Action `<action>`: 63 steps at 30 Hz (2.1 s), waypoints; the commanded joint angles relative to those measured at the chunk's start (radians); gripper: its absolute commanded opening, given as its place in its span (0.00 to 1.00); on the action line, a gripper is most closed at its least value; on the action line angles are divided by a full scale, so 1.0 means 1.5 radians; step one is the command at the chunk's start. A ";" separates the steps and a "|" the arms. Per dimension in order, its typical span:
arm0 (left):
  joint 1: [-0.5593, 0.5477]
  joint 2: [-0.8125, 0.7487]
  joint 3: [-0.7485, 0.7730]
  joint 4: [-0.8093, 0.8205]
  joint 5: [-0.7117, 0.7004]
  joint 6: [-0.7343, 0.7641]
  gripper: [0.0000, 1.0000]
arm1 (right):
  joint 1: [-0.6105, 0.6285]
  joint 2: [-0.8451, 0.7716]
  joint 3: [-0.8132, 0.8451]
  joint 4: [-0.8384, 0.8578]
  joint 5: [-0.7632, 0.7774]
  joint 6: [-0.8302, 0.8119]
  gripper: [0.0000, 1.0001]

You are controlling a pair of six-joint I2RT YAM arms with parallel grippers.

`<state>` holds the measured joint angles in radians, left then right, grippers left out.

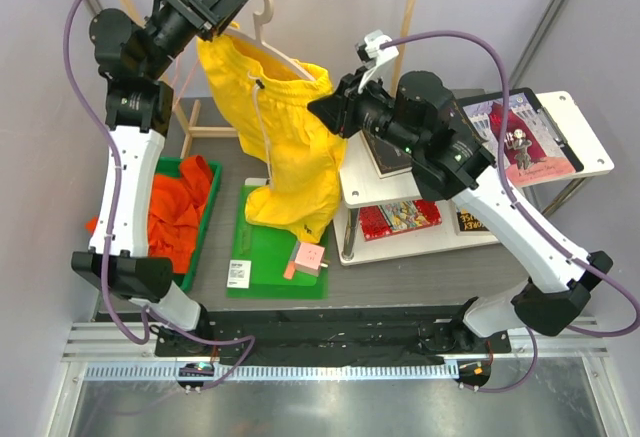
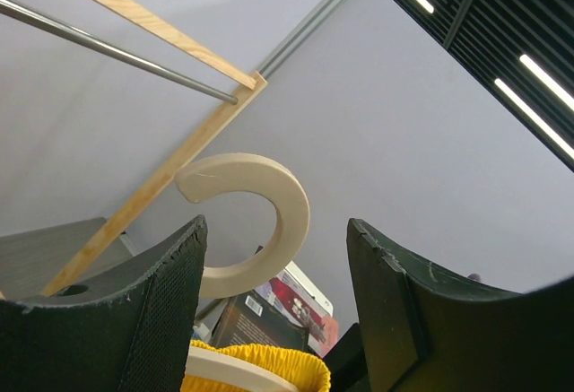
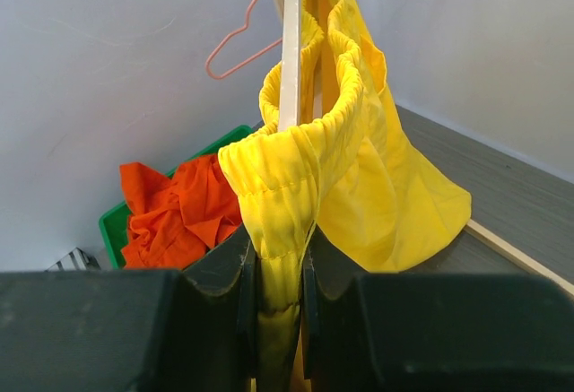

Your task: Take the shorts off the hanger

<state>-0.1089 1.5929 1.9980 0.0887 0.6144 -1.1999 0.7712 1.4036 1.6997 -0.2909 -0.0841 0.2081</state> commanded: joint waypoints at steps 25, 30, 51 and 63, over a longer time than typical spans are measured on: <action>-0.058 0.102 0.226 -0.154 -0.149 0.102 0.17 | 0.011 0.108 0.205 0.053 0.042 -0.264 0.01; -0.024 0.113 0.223 -0.136 -0.141 0.059 0.00 | 0.009 0.149 0.233 0.057 0.076 -0.314 0.01; 0.046 0.163 0.252 -0.061 -0.131 -0.010 0.01 | 0.005 0.051 0.003 0.115 0.125 -0.148 0.84; 0.058 0.153 0.234 0.004 -0.155 -0.071 0.01 | 0.002 0.050 -0.058 0.163 0.075 -0.105 0.37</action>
<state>-0.0330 1.8507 2.3207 -0.0620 0.4107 -1.2350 0.7815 1.5181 1.6394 -0.1226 0.0383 0.0139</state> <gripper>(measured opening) 0.282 0.430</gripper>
